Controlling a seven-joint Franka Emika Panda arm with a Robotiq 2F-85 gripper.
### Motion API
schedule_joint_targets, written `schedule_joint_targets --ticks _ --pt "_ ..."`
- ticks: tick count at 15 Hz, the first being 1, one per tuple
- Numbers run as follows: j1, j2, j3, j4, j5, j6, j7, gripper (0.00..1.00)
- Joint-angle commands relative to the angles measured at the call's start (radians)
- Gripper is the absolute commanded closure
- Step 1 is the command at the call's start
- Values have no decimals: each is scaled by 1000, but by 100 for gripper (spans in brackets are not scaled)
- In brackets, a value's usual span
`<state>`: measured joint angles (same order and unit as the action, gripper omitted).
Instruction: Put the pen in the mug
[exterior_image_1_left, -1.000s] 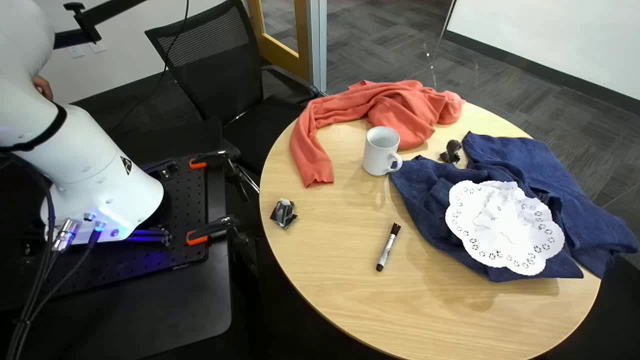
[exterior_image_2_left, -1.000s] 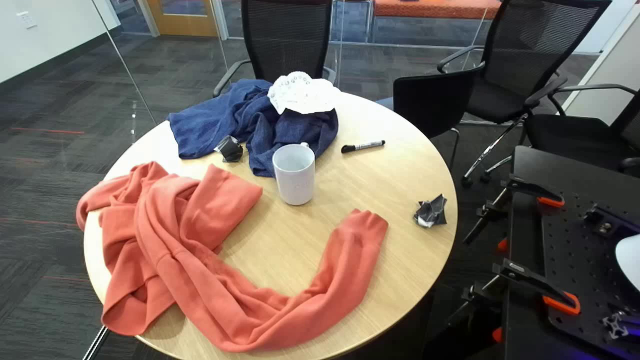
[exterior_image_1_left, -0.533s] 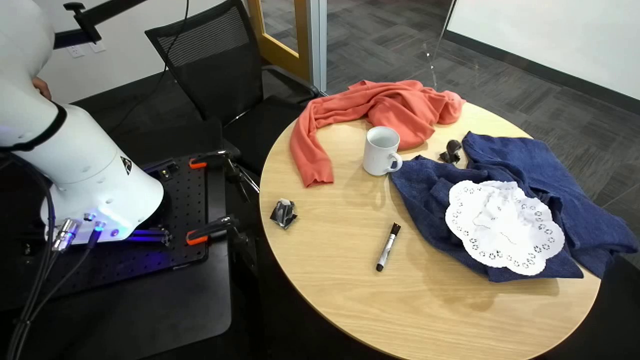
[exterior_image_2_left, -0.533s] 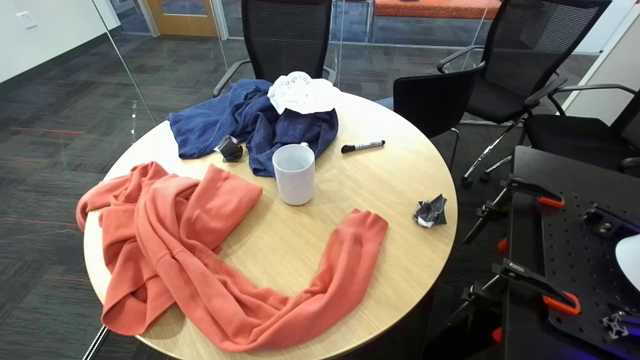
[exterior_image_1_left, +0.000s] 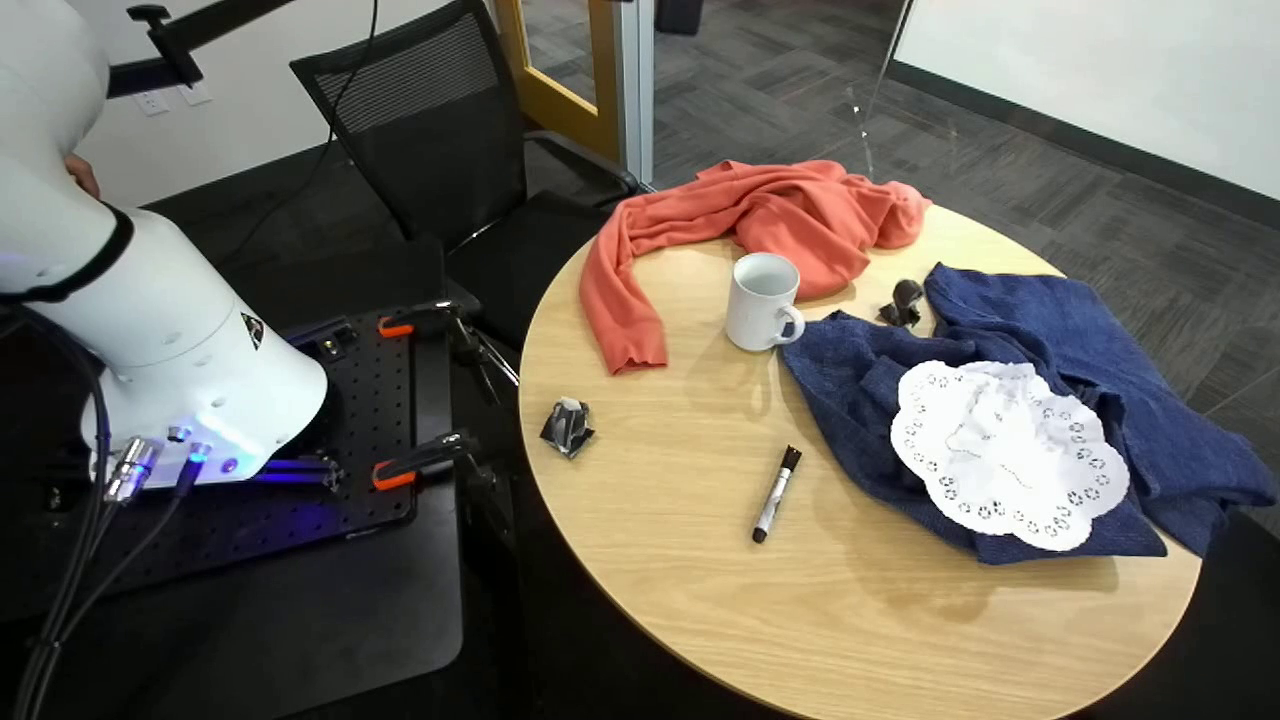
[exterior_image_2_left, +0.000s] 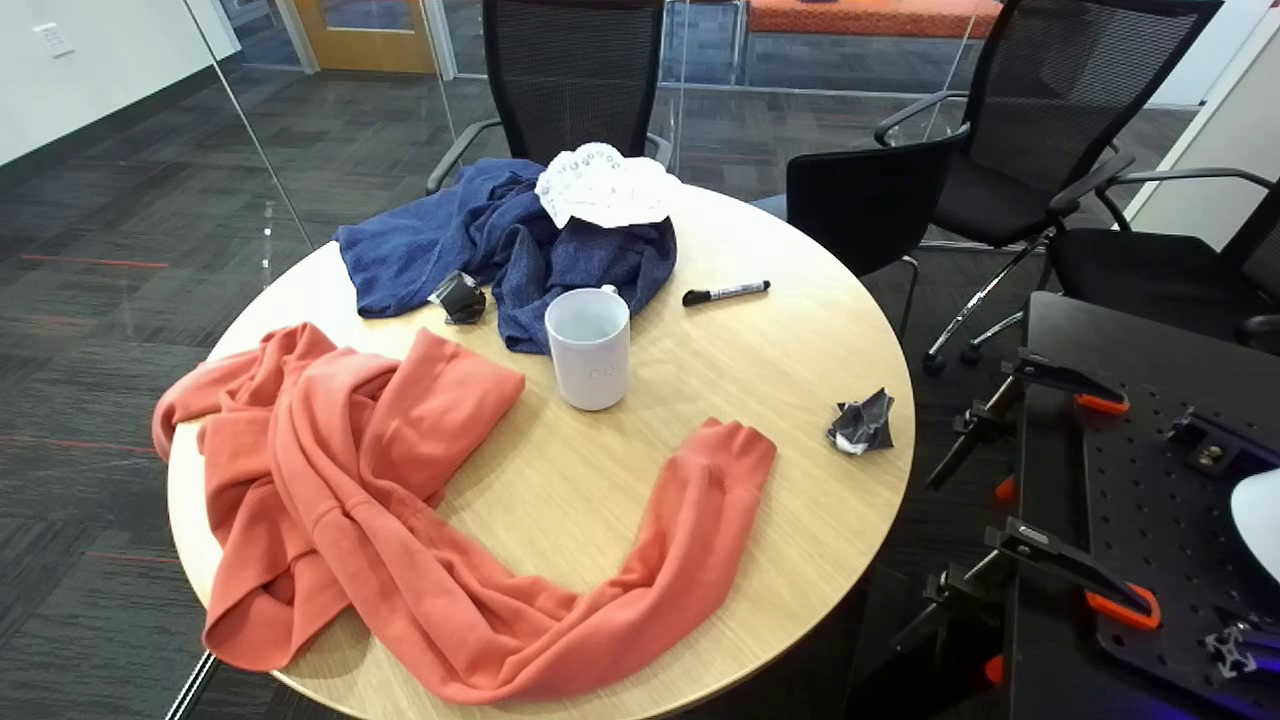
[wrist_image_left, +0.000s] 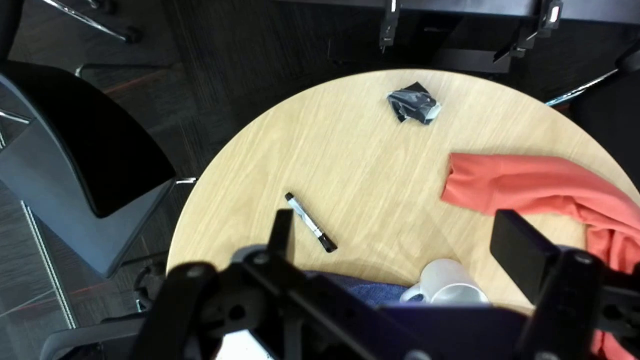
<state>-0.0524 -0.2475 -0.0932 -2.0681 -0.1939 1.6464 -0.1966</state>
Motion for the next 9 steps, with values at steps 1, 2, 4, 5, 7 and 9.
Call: schedule_joint_targets --ticks 1,2,4,5,7,9 --pt "-2 56 -13 -7 -8 110 -78 0" --pt "-4 73 -17 -13 -6 146 -101 0" --pt "-9 99 -23 -28 -8 220 -140 0" --pt "-13 115 -26 -38 -13 266 -155 0" --pt "-20 142 -35 -54 -5 343 -185 0" --pt "-28 164 -44 -74 10 413 -200 0"
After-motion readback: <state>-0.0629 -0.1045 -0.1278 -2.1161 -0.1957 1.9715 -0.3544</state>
